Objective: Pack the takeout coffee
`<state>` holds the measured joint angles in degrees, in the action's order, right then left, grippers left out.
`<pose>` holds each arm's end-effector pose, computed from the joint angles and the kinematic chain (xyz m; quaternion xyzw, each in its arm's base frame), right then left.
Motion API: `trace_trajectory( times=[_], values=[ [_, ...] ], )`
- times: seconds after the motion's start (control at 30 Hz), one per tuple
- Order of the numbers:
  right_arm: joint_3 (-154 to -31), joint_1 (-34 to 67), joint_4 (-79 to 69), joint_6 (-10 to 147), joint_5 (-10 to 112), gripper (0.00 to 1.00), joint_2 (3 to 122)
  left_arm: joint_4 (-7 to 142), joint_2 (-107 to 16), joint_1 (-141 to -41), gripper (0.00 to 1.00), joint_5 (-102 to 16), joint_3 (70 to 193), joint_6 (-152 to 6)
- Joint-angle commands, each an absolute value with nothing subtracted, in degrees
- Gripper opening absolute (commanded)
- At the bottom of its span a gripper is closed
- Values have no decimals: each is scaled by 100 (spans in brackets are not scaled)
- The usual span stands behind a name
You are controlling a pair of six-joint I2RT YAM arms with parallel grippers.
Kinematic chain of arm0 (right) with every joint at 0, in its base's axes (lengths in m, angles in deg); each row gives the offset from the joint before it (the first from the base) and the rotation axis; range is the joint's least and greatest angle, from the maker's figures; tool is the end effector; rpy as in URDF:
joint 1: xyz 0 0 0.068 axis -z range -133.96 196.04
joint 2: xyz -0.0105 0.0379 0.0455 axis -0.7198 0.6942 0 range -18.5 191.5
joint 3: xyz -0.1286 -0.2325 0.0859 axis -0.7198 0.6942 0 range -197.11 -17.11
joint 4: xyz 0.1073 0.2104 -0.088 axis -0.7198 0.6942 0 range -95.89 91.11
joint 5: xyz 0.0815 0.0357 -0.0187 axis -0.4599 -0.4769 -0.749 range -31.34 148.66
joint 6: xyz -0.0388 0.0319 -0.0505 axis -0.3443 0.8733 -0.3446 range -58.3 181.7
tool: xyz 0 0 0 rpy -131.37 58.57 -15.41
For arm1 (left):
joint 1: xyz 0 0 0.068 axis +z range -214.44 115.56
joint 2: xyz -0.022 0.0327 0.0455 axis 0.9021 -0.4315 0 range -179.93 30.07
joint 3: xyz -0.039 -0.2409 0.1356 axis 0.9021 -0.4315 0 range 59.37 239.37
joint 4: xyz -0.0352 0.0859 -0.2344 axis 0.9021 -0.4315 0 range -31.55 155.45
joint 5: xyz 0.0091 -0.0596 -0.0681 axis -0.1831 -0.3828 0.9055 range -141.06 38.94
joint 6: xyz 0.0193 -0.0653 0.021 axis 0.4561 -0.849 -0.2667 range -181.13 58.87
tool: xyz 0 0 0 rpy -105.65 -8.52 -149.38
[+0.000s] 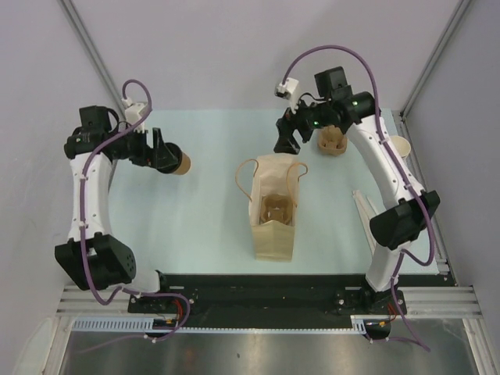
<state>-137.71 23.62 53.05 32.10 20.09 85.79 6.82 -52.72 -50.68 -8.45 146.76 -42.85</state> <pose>0.3407 0.1801 0.4182 -0.4983 0.7186 0.2780 0.3974 0.2856 0.0292 0.3658 0.1471 0.8810 -0.2528 0.3719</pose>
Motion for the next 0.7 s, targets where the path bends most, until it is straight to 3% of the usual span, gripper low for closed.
trace_trajectory(
  times=[0.0, 0.2, 0.3, 0.33, 0.5, 0.57, 0.67],
  values=[
    [-14270, 2240, 5950, 2690, 1814, 91, 8802, 104, -4903, -5458, 36, -114, 15893, -3521],
    [-14235, 2073, 6065, 2567, 1867, 72, 8943, -433, -5087, -6390, 34, -141, 17440, -3266],
    [-14157, 2046, 6047, 2654, 1832, 58, 8978, -670, -5333, -6961, 33, -167, 18240, -3160],
    [-14121, 2037, 6021, 2707, 1840, 48, 8987, -714, -5395, -7258, 33, -167, 18416, -3151],
    [-14051, 1967, 5933, 2997, 1805, 21, 8987, -846, -5641, -8138, 31, -245, 19146, -3160],
    [-13920, 1950, 5881, 3059, 1823, 5, 8943, -864, -5668, -8630, 31, -368, 19200, -3073],
    [-13788, 1949, 5793, 3190, 1805, 0, 8829, -943, -5651, -9351, 30, -869, 19051, -2792]
  ],
)
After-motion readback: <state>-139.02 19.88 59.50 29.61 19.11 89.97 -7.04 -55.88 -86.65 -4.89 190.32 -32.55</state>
